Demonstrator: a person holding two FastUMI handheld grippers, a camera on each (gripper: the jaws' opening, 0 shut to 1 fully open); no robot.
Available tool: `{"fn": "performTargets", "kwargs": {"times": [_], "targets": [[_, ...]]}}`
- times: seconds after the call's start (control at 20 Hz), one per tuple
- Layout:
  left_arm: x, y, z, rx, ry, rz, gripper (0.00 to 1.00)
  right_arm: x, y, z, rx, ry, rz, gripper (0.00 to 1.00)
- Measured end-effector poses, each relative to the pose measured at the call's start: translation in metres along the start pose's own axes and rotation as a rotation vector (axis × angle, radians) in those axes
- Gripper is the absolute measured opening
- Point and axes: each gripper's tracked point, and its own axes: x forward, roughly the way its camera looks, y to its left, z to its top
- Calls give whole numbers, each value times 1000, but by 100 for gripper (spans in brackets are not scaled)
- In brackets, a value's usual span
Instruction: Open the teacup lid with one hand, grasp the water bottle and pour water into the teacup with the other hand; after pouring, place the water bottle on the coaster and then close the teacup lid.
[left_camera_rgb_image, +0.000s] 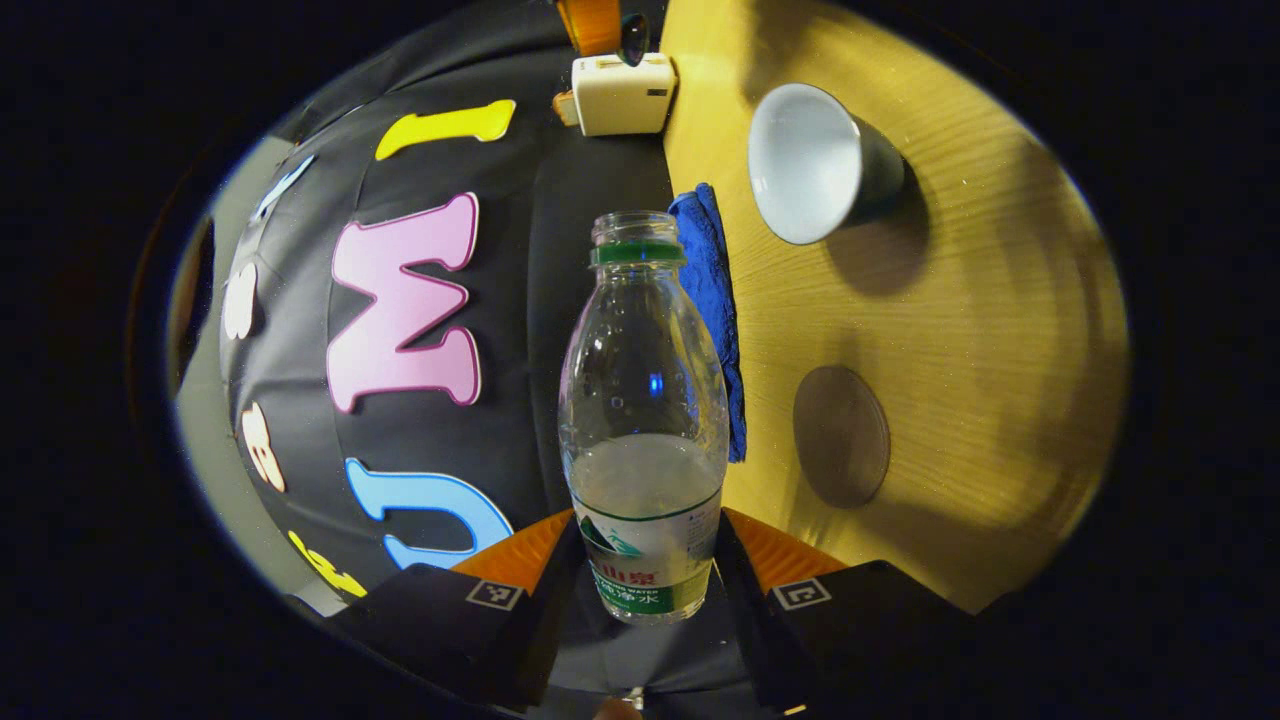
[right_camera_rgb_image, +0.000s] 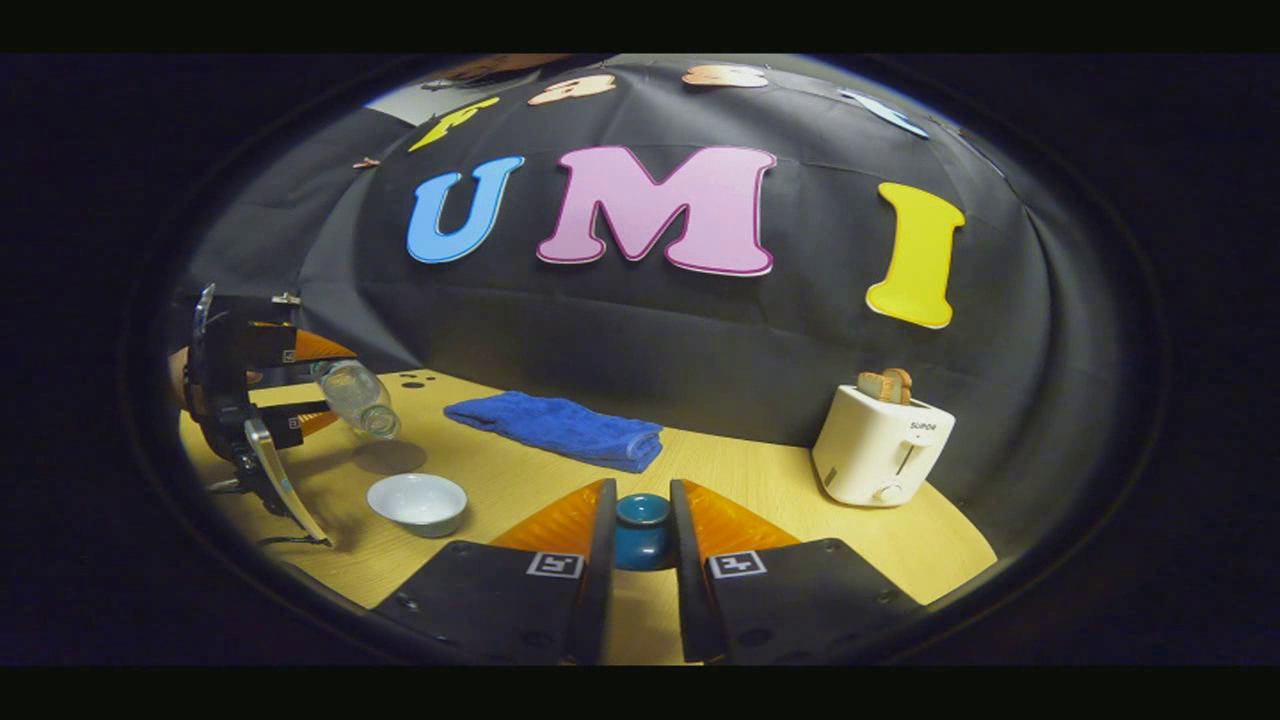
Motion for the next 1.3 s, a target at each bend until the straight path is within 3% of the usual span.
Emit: {"fn": "performTargets", "kwargs": {"times": [1.0,1.05,1.15,1.3], "targets": [[9,28,14,223,-118,144,75,-8,-3,0,6,-13,-2,31],[10,33,15,237,-124,162,75,-9,-3,1,4,-15,0,27],[11,42,18,250,-145,194,75,-9,-2,0,-1,-16,2,30],[12,56,22,275,-177,250,75,-12,0,-2,-5,-13,5,26]]}}
